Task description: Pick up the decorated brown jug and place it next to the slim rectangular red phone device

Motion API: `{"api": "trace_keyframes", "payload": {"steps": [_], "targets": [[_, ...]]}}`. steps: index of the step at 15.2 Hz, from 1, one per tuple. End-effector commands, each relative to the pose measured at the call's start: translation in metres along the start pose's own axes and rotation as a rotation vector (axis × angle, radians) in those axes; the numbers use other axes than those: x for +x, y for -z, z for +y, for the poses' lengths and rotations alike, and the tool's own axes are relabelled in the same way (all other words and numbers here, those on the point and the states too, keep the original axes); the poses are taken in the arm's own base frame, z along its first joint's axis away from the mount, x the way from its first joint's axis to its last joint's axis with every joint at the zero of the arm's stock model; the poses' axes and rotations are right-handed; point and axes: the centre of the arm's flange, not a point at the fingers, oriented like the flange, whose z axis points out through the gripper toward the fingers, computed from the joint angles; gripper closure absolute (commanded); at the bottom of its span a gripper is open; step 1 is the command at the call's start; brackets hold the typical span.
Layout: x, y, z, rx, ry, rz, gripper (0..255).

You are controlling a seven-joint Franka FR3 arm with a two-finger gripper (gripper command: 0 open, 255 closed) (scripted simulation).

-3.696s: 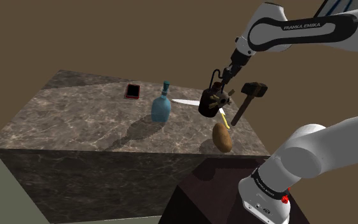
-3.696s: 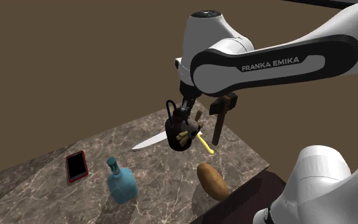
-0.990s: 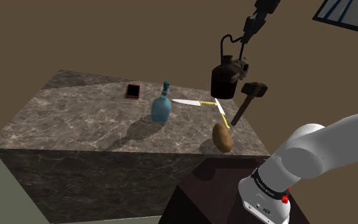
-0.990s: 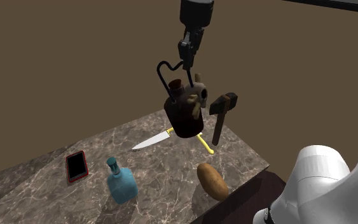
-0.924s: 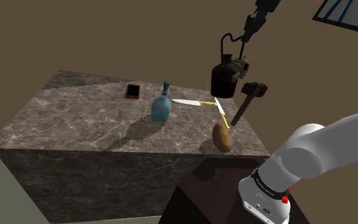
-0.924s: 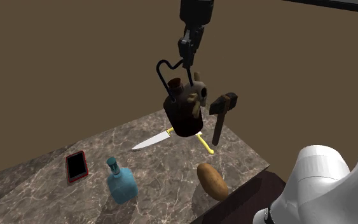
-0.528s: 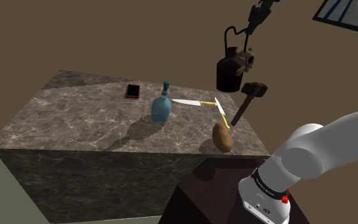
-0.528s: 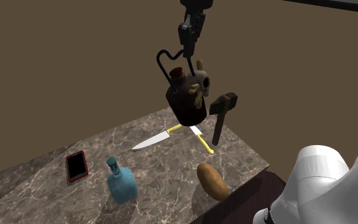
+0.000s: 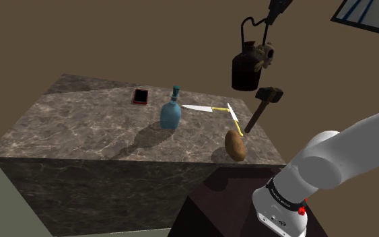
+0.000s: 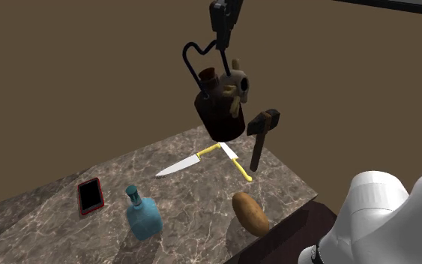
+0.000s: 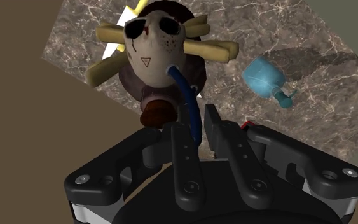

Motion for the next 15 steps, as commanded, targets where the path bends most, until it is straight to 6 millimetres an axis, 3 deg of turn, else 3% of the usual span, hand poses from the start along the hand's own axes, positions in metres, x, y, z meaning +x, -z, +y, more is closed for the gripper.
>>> {"api": "trace_keyframes", "payload": {"steps": [1,15], "targets": [[0.0,0.013,0.001,-0.001,0.0,0.004,255],[0.009,0.086,0.003,-0.001,0.0,0.004,255]]}}
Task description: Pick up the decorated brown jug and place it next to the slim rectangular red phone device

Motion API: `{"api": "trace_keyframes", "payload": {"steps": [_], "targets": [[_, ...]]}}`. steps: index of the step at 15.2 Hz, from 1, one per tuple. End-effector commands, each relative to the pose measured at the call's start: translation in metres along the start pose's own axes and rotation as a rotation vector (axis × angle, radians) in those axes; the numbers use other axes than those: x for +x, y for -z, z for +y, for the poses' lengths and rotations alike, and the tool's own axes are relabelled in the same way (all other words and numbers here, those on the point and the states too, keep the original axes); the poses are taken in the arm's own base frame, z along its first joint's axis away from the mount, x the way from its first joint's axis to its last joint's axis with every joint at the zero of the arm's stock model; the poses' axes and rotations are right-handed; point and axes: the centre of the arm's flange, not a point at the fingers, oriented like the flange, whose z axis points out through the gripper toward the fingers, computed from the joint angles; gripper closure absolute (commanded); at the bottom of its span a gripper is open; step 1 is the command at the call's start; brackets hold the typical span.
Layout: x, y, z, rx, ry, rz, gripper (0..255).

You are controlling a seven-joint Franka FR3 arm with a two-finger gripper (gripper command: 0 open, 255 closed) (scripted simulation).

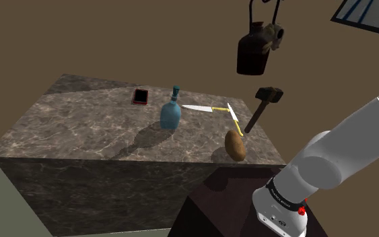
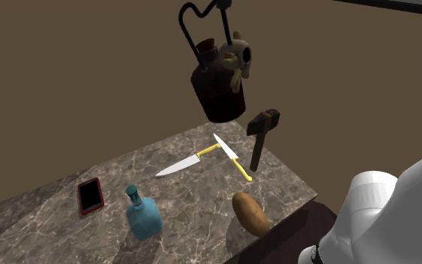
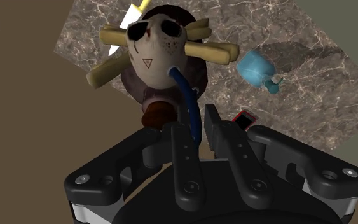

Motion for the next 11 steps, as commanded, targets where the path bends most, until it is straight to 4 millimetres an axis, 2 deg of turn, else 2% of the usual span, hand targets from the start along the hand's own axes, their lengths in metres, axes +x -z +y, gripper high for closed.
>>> {"api": "trace_keyframes", "payload": {"steps": [1,11], "targets": [[0.0,0.009,0.001,-0.001,0.0,0.003,255],[0.078,-0.088,-0.043,-0.001,0.0,0.003,255]]}}
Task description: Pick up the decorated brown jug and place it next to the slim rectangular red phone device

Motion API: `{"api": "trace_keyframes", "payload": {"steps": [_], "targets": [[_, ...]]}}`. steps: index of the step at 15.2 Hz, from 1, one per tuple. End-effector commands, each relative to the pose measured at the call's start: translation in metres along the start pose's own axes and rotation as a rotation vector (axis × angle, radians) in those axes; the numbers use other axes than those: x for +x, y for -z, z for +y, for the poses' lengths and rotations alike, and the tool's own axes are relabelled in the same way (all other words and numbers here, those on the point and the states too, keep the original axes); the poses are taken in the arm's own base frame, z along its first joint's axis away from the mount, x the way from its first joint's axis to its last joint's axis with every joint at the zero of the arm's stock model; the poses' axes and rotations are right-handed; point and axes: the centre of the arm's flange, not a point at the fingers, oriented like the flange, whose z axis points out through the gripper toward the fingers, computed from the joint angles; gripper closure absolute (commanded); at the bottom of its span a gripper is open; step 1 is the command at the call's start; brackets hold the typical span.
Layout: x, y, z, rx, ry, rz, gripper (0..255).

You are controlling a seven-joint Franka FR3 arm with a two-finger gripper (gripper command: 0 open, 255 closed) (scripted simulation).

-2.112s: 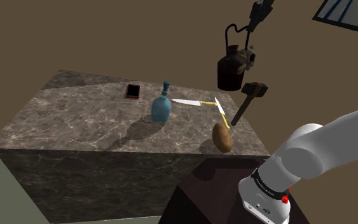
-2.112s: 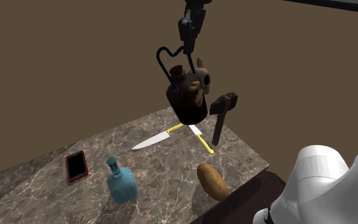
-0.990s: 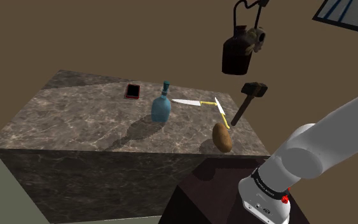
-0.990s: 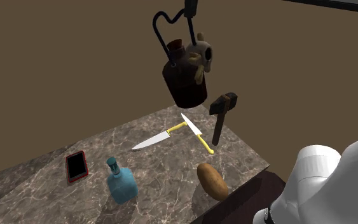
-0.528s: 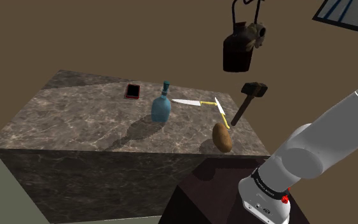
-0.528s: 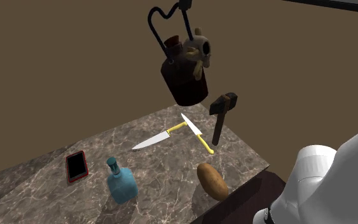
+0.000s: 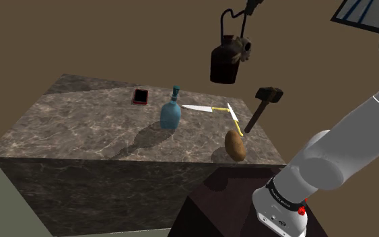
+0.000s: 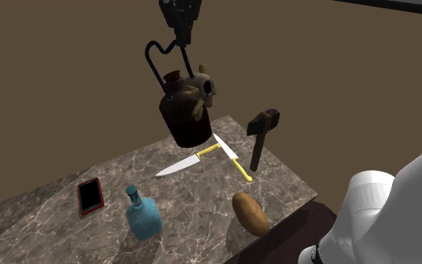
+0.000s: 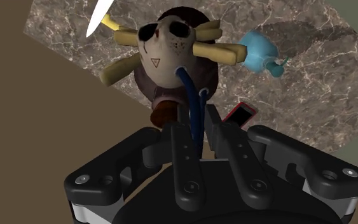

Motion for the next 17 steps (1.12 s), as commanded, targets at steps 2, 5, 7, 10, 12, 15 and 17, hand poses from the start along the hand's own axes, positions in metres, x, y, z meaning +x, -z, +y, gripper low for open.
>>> {"api": "trace_keyframes", "payload": {"steps": [2,5,7,10,12,15,17], "targets": [[0.023,-0.029,-0.012,-0.001,-0.001,0.006,255],[0.047,-0.058,-0.025,-0.001,-0.001,0.006,255],[0.062,-0.077,-0.034,-0.001,-0.001,0.006,255],[0.086,-0.106,-0.047,-0.001,-0.001,0.006,255],[0.102,-0.126,-0.056,-0.001,-0.001,0.006,255],[0.125,-0.155,-0.069,-0.001,-0.001,0.006,255],[0.141,-0.174,-0.077,-0.001,-0.001,0.006,255]]}}
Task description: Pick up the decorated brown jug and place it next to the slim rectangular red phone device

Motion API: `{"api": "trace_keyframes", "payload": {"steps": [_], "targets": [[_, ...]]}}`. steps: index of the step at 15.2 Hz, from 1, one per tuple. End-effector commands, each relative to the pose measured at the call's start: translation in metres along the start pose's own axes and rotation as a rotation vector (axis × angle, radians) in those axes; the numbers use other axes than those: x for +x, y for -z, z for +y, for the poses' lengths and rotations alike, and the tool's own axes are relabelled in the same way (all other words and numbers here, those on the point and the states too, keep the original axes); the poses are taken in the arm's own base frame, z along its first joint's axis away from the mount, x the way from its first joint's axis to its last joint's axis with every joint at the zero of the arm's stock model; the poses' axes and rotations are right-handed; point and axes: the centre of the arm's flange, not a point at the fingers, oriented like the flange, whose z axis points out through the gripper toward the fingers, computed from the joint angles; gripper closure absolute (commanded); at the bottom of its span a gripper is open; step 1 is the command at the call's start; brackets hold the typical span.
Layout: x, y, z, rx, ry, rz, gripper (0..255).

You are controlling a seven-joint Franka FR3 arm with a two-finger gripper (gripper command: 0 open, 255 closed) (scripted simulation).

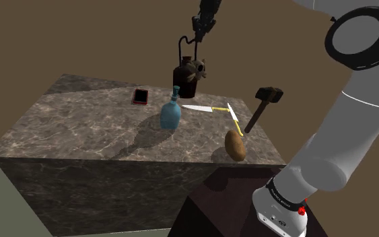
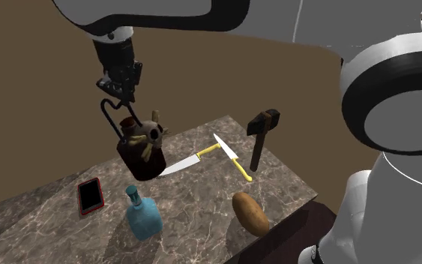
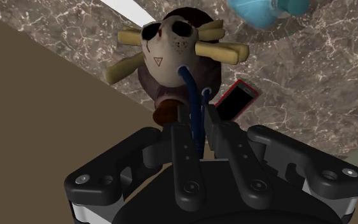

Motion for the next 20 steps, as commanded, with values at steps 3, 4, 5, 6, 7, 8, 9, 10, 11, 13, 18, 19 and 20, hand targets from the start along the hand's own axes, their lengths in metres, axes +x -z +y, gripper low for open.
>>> {"api": "trace_keyframes", "payload": {"steps": [3,4,5,6,7,8,9,10,11,13,18,19,20], "targets": [[0.034,-0.037,-0.018,0.0,0.0,0.006,255],[0.041,-0.047,-0.022,0.0,0.0,0.006,255],[0.053,-0.061,-0.028,0.0,0.0,0.006,255],[0.053,-0.067,-0.029,0.0,0.0,0.006,255],[0.052,-0.072,-0.029,0.0,0.0,0.006,255],[0.052,-0.077,-0.029,0.0,0.0,0.006,255],[0.051,-0.082,-0.029,0.0,0.0,0.006,255],[0.05,-0.088,-0.029,0.0,0.0,0.006,255],[0.05,-0.093,-0.03,0.0,0.0,0.006,255],[0.048,-0.103,-0.03,0.0,0.0,0.006,255],[0.045,-0.128,-0.031,0.0,0.0,0.006,255],[0.045,-0.128,-0.031,0.0,0.0,0.006,255],[0.045,-0.128,-0.031,0.0,0.0,0.006,255]]}}
